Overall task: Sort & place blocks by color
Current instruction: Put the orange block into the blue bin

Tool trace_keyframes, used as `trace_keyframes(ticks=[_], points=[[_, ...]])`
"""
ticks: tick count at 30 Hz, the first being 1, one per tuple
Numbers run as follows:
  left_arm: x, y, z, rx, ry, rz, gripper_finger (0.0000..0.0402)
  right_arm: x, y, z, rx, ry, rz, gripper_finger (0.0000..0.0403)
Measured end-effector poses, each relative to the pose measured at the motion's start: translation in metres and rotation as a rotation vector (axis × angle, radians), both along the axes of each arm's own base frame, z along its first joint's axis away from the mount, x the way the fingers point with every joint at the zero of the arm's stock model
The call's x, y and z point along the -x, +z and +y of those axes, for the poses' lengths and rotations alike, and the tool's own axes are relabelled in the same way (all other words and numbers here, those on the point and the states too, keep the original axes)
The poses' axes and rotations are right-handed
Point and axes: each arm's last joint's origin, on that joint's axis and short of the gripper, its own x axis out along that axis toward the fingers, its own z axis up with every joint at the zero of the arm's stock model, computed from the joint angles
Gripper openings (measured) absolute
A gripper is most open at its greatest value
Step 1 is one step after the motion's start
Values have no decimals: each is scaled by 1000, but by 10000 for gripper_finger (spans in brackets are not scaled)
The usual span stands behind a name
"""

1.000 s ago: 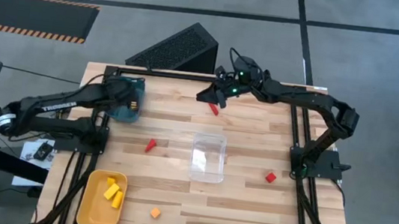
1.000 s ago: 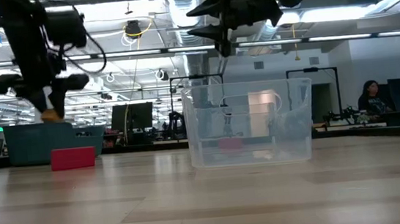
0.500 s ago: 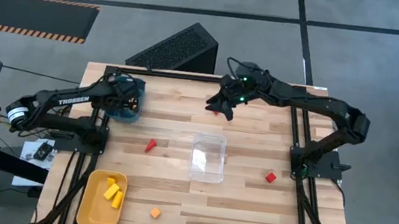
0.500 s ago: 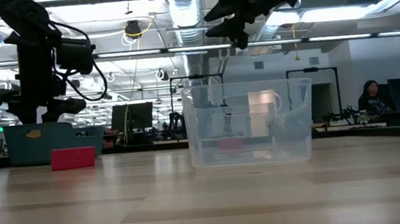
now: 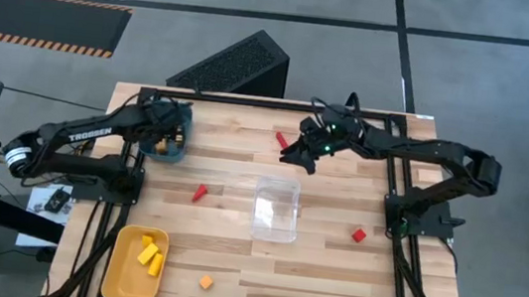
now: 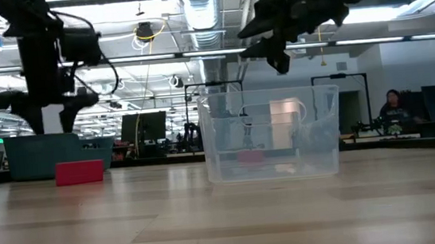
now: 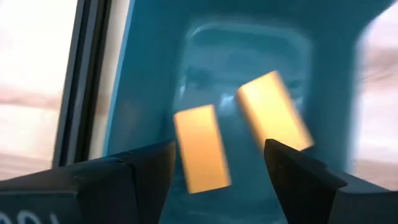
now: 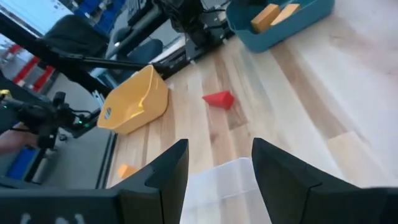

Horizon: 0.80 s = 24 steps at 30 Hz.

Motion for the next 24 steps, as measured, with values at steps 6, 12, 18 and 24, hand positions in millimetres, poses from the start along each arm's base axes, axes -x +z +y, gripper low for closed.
trace_keyframes(ticks=[6, 12, 18, 24], points=[[-11, 45, 4, -184, -74, -145, 237, 1, -5, 8, -8, 1, -22, 198], [-51, 88, 1, -438, -492, -438, 237, -5, -17, 11, 9, 6, -27, 198], [-84, 113, -30, -657, -925, -603, 238, -30, -50, 30, -81, 31, 63, 195], [-85, 118, -75, -607, -1259, -683, 238, -59, -66, 96, 17, -51, 144, 162]])
